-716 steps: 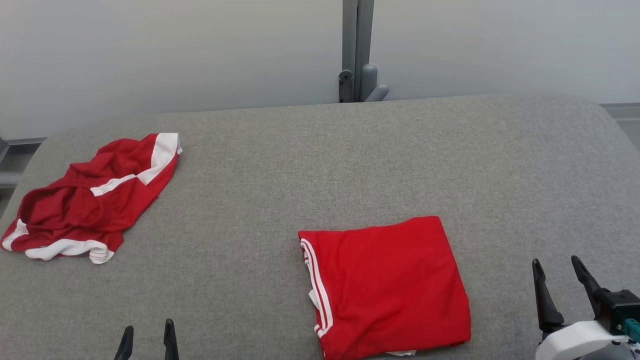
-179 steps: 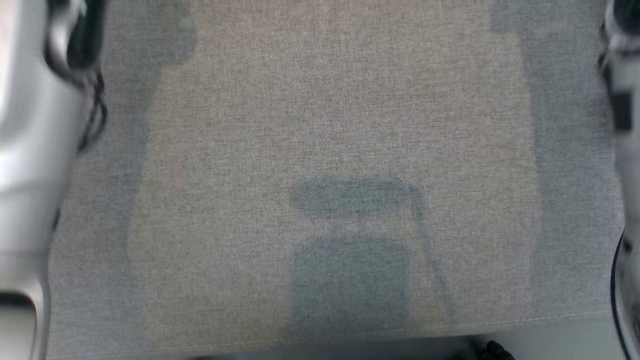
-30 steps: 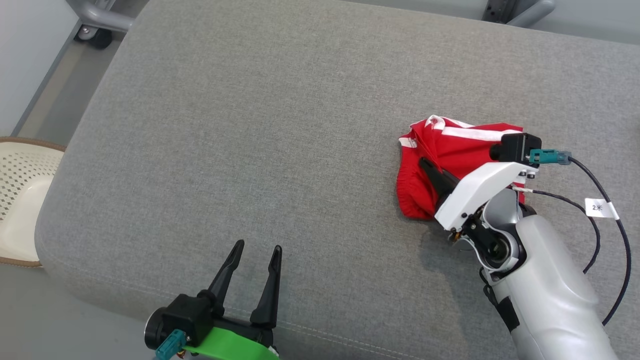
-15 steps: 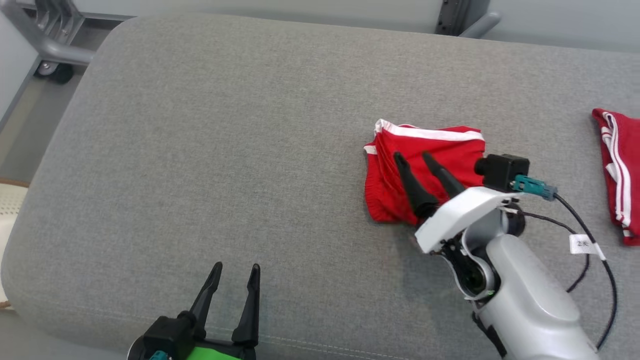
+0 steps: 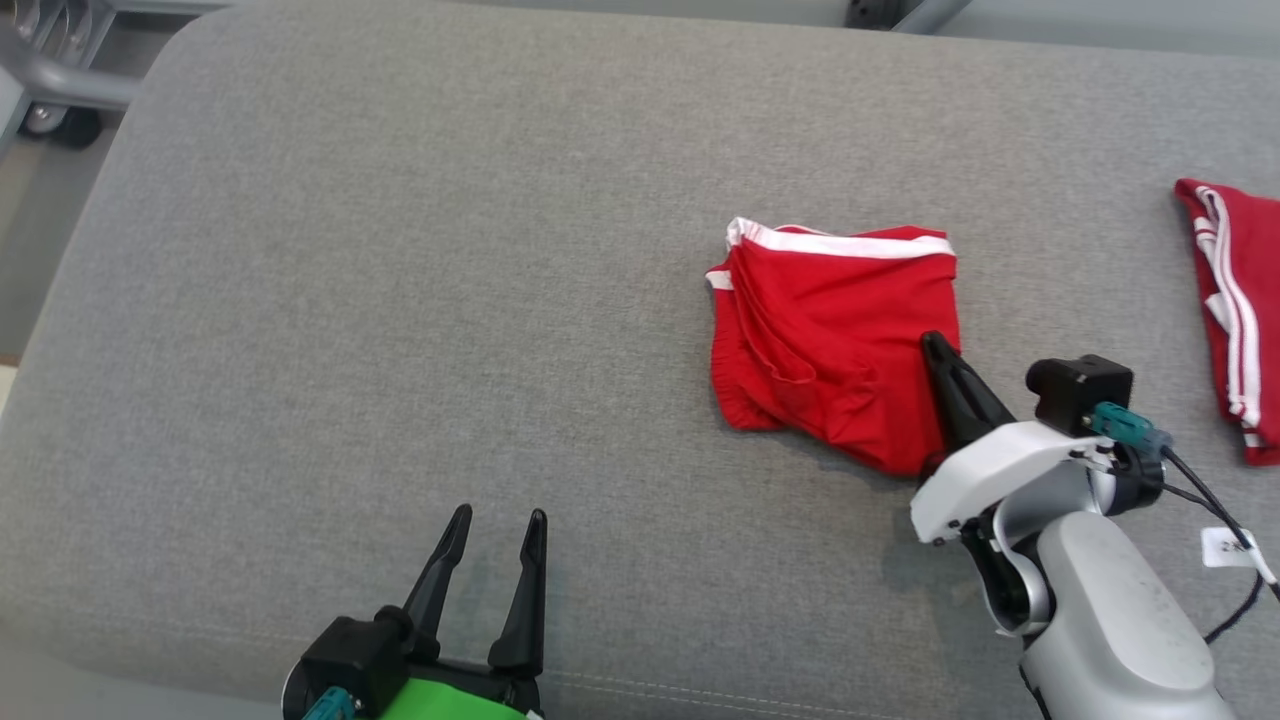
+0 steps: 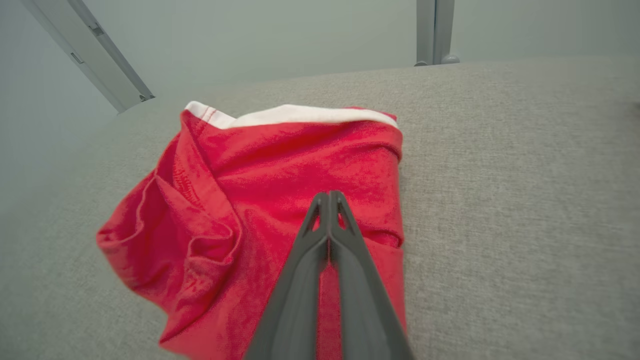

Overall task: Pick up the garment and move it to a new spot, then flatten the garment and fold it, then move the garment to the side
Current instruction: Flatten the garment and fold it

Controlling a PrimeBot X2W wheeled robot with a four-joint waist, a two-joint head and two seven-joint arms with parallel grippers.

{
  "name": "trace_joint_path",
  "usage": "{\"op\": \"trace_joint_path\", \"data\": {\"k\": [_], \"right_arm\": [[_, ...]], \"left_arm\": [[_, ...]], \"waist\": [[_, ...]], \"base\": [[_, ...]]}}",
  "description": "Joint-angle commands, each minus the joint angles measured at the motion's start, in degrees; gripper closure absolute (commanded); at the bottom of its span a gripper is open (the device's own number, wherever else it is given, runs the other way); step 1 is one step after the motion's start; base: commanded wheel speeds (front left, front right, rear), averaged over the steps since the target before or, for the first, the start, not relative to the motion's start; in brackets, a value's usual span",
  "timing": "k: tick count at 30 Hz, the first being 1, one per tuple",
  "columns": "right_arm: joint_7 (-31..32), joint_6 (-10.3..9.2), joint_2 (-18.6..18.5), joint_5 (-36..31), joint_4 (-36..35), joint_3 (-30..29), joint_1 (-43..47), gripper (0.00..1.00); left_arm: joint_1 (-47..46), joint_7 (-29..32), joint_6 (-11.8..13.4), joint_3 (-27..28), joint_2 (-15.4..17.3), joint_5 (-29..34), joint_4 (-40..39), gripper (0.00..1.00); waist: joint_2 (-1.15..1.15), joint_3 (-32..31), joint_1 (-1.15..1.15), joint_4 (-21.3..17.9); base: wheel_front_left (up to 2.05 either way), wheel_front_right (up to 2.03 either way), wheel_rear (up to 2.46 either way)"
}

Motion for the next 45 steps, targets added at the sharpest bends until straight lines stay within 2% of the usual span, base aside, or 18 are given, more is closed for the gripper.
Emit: {"op": "trace_joint_path", "data": {"k": [1,5,14,20,24,25,26,27,32,36,45], "right_arm": [[-0.5,-0.01,0.3,-0.5,1.0,0.4,-1.2,1.00],[-2.4,-0.01,1.5,-2.0,4.9,3.2,-3.1,1.00],[-5.2,-0.01,3.2,-0.8,9.1,14.7,-4.4,1.00],[-7.1,-0.01,3.5,1.2,10.4,20.0,-5.4,1.00],[-8.1,-0.02,3.4,1.9,10.2,21.1,-4.7,0.99],[-8.5,-0.01,3.4,1.8,9.8,21.0,-4.1,0.67],[-8.8,-0.02,3.5,1.4,9.3,20.4,-3.4,0.18],[-9.1,-0.02,3.4,0.4,8.7,19.6,-2.6,0.00],[-9.5,-0.02,1.8,-6.8,2.2,14.3,2.5,0.00],[-9.6,-0.01,1.4,-11.4,-3.1,7.7,8.3,0.00],[-9.6,-0.02,0.9,-15.3,-7.0,-0.7,15.8,0.00]], "left_arm": [[-1.0,-0.1,0.3,-0.1,0.1,-0.4,-0.1,0.00],[-2.1,-0.1,0.6,-0.5,0.1,-1.0,0.3,0.00],[-0.9,-0.1,1.0,-0.6,0.1,-1.7,1.2,0.00],[0.7,-0.1,1.3,-0.8,0.1,-1.9,1.3,0.00],[1.6,-0.1,1.3,0.0,0.1,-1.5,1.4,0.00],[2.0,-0.1,1.3,0.5,0.1,-1.3,1.2,0.00],[2.5,-0.1,1.3,1.1,0.1,-1.0,0.9,0.00],[2.9,-0.1,1.4,1.9,0.1,-0.6,0.3,0.00],[5.6,-0.1,1.7,6.4,0.1,2.7,-2.9,0.00],[7.2,-0.1,1.8,9.6,0.1,4.4,-3.0,0.00],[9.1,-0.1,0.4,14.6,0.1,6.2,-1.0,0.00]], "waist": [[0.00,1.8,0.00,1.9],[0.00,2.4,0.00,3.8],[0.00,0.0,0.00,6.0],[0.00,-2.0,0.00,5.2],[0.00,-3.8,0.00,4.0],[0.00,-4.6,0.00,3.5],[0.00,-5.3,0.00,3.0],[0.00,-6.1,0.00,2.3],[0.00,-9.2,0.00,-1.4],[0.00,-11.4,0.00,-4.3],[0.00,-13.3,0.00,-10.4]], "base": [[0.00,0.00,0.00],[0.00,0.00,0.00],[0.00,0.00,0.00],[0.00,0.00,0.00],[0.00,0.00,0.00],[0.00,0.00,0.00],[0.00,0.00,0.00],[0.00,0.00,0.00],[0.00,0.00,0.00],[0.00,0.00,0.00],[0.00,0.00,0.00]]}}
